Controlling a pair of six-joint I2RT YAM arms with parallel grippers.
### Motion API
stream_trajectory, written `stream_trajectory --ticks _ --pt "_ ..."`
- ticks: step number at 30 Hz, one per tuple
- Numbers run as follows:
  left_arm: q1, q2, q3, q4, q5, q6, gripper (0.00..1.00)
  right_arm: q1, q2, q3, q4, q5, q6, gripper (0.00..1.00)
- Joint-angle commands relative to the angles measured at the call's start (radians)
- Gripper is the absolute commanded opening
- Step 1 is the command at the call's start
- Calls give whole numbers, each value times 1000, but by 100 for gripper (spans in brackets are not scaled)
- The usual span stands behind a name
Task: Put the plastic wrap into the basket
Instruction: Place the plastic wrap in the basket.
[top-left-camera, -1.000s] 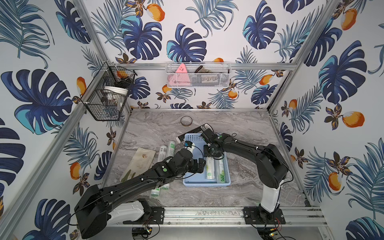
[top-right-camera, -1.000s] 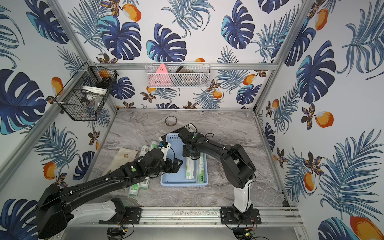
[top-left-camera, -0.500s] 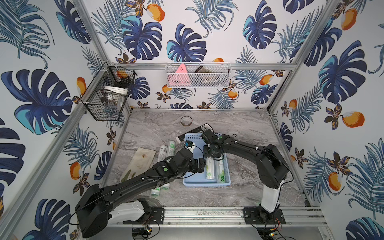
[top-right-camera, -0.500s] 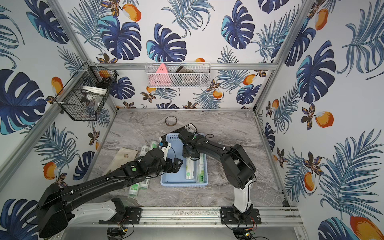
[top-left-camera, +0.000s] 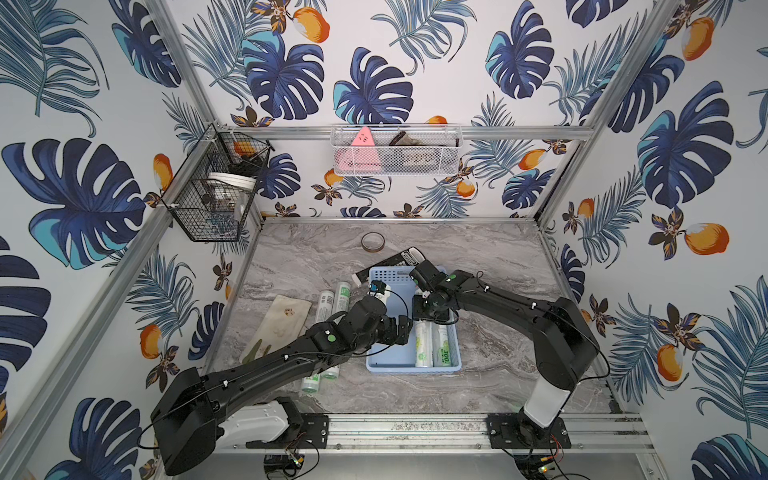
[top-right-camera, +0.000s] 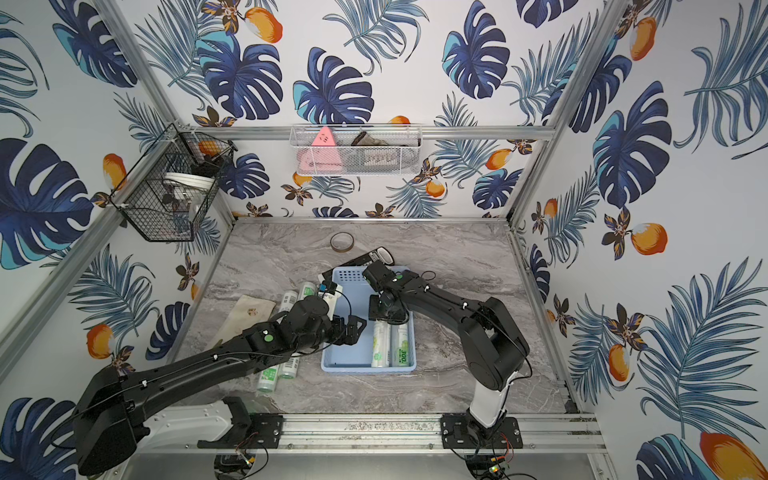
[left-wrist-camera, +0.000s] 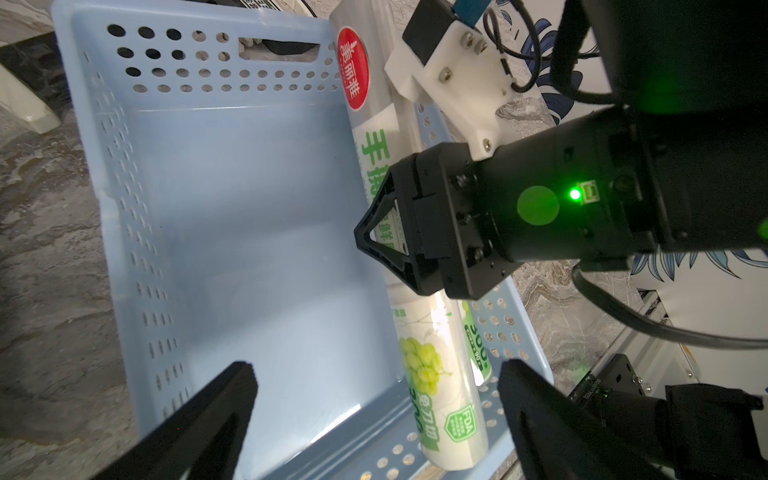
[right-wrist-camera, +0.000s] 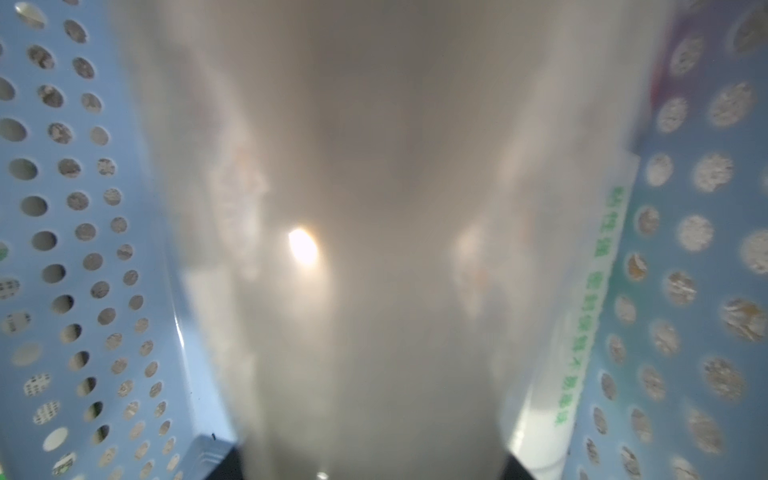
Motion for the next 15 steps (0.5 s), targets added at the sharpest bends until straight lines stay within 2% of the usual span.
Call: stream_trajectory --ticks 1,15 --pt "0 -5 6 19 4 -10 99 1 -9 -14 -28 -12 25 41" --pt "1 15 9 33 29 -5 99 1 107 10 -61 54 6 45"
